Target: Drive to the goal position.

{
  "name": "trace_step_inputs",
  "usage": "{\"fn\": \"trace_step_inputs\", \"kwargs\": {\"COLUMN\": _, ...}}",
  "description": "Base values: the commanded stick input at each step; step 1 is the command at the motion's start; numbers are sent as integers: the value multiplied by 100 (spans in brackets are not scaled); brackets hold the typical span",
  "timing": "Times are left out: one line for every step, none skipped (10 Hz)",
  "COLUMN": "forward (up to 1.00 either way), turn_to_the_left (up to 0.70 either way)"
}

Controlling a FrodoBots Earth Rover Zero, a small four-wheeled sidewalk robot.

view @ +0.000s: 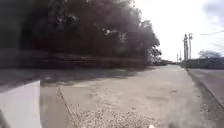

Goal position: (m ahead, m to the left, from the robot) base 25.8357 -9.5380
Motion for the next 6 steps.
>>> {"fn": "trace_step_inputs", "kwargs": {"forward": 0, "turn_to_the_left": -61}}
{"fn": "trace_step_inputs", "kwargs": {"forward": 0, "turn_to_the_left": -7}}
{"fn": "trace_step_inputs", "kwargs": {"forward": 0, "turn_to_the_left": -3}}
{"fn": "trace_step_inputs", "kwargs": {"forward": 0, "turn_to_the_left": 0}}
{"fn": "trace_step_inputs", "kwargs": {"forward": 0, "turn_to_the_left": 0}}
{"fn": "trace_step_inputs", "kwargs": {"forward": 0, "turn_to_the_left": 0}}
